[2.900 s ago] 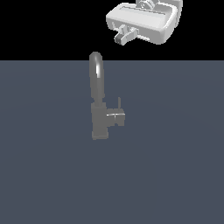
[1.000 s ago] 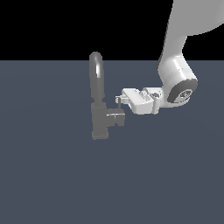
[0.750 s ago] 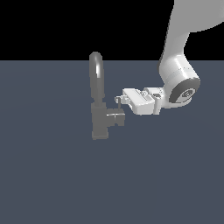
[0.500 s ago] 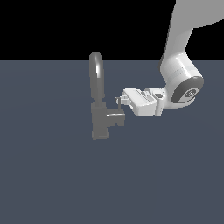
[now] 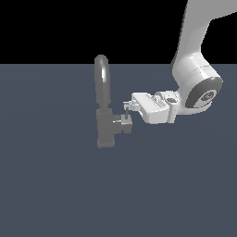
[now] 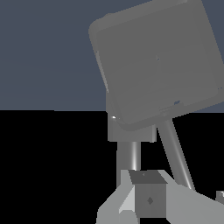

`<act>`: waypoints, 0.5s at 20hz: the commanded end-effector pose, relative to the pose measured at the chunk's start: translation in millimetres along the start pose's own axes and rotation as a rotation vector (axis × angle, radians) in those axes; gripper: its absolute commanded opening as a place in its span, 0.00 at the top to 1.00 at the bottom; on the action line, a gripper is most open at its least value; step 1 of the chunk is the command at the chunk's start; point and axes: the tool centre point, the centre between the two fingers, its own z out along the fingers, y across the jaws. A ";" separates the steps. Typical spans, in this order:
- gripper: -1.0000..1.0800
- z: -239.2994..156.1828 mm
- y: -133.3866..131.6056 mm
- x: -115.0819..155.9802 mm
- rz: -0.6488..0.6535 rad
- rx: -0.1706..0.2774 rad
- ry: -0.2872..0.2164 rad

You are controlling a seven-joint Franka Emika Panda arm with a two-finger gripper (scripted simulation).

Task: Turn on the faucet by rotating a designated handle.

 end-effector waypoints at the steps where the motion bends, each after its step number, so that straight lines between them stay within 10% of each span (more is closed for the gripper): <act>1: 1.00 -0.1 7.6 4.2 0.005 -0.001 -0.002; 10: 1.00 -0.2 44.5 22.3 0.012 -0.004 -0.006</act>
